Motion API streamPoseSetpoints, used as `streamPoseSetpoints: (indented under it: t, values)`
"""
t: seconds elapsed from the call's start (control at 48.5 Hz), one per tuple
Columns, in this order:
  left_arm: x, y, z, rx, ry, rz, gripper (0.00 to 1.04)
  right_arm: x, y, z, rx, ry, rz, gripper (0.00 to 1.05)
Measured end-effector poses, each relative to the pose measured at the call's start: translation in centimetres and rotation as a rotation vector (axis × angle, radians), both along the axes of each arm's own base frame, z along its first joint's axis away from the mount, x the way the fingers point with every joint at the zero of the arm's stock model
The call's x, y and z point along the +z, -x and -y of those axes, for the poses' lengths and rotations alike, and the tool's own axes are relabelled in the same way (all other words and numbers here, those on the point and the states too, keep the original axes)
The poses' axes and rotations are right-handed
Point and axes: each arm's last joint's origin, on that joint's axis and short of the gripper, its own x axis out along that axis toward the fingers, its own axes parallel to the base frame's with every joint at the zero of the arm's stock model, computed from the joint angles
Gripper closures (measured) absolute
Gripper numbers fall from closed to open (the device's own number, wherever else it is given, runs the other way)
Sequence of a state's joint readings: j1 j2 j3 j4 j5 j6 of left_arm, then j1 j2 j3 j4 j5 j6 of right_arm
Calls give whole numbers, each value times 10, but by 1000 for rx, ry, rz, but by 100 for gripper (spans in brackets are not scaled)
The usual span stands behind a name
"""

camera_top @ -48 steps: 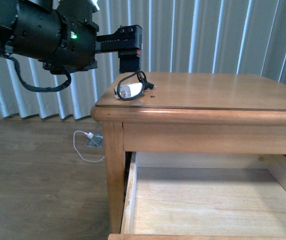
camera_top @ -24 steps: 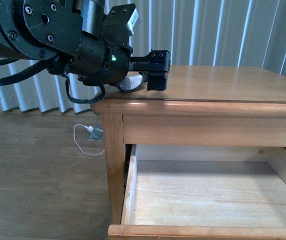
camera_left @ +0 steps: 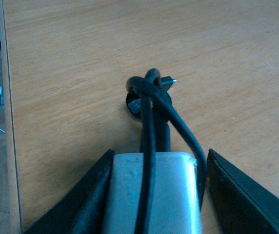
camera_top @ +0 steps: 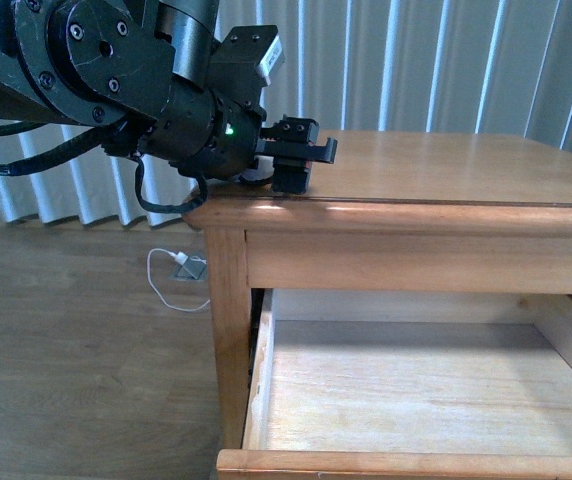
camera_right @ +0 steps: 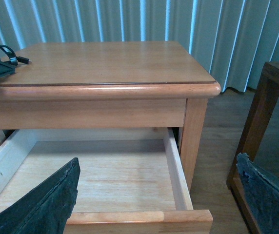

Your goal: Put charger into drawer

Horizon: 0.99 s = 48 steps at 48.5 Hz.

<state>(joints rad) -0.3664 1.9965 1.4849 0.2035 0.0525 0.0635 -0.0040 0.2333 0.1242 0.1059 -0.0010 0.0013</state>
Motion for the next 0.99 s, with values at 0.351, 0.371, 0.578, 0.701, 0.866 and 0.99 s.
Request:
streamPoseSetpoints:
  t: [0.351,0.371,0.578,0.701,0.866,0.99]
  values:
    - [25,28,10,-136,72,64,62,0,0,0,0,0,0,9]
    - [33,35,11,-160,82,79,62,0,0,0,0,0,0,9]
    - [63,91,29,-351,96,144,62,0,0,0,0,0,0,9]
    - [54,108,40,-421,64,131,62,0,0,0,0,0,0,9]
    - [37,121,51,-476,-6,88,62,0,0,0,0,0,0,9]
    - [18,127,59,-506,-63,49,62,0,0,0,0,0,0,9]
